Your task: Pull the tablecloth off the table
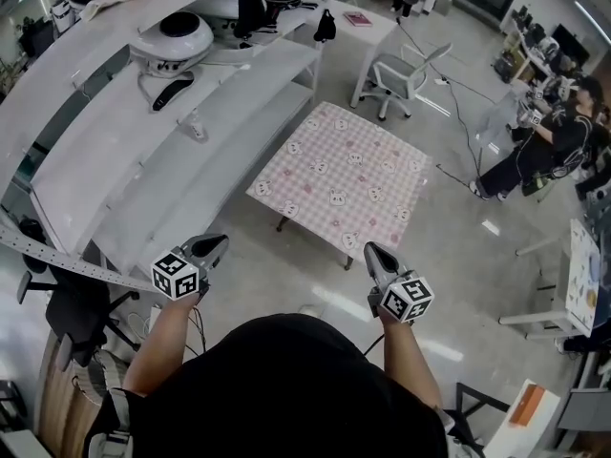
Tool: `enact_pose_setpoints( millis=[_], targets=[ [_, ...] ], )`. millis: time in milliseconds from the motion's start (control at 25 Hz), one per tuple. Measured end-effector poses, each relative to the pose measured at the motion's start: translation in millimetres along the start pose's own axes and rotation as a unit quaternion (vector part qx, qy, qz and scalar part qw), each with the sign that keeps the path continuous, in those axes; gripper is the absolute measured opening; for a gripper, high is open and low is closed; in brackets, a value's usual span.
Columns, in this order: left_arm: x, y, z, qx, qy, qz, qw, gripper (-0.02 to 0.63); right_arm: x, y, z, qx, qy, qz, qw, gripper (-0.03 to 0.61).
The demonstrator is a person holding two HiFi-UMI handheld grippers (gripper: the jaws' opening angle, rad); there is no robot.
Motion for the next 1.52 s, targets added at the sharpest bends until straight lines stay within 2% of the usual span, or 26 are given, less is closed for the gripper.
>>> enact_pose_setpoints(
  millis=[320,720,920,1040,1240,1520],
  targets=[
    [-34.5,18.2,3.8,0.003,0.013,0.002,0.9999,0.002,-17.5,11.9,-45.6,-0.002,0.009,0.009,1.000,0.033],
    [-75.4,18.0,-7.9,0.016,0.028,0.025,0.9992,0.002,-31.6,11.1,-89.4,-0.015,0.043,0.018,0.999,0.034],
    [-93.9,13.8,-18.6,0.013,0.017,0.049,0.9986,0.002,-35.7,1.8,-100.2,-0.027,0.049,0.022,0.998,0.034],
    [-99.3,10.7,-19.6,0.012,0.010,0.060,0.9980,0.002,-31.9,-4.9,-103.8,-0.039,0.042,0.019,0.998,0.034],
    [-113.4,19.7,-10.0,0.010,-0.003,0.055,0.9984,0.002,-26.2,-11.3,-106.8,-0.045,0.026,0.019,0.998,0.034],
    [-146.9,23.7,-4.1,0.000,-0.063,0.060,0.9962,0.002,-11.1,-6.1,-109.6,-0.046,-0.027,0.005,0.999,0.034]
  ],
)
Point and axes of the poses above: the fingertips, and each gripper's own axes: x backward along the fingers, z to its left, y out of its top, the point moved 2 cm from there along x, backward along the fingers, and after that the axes turned 1 degree about z, right-handed, at the moved point
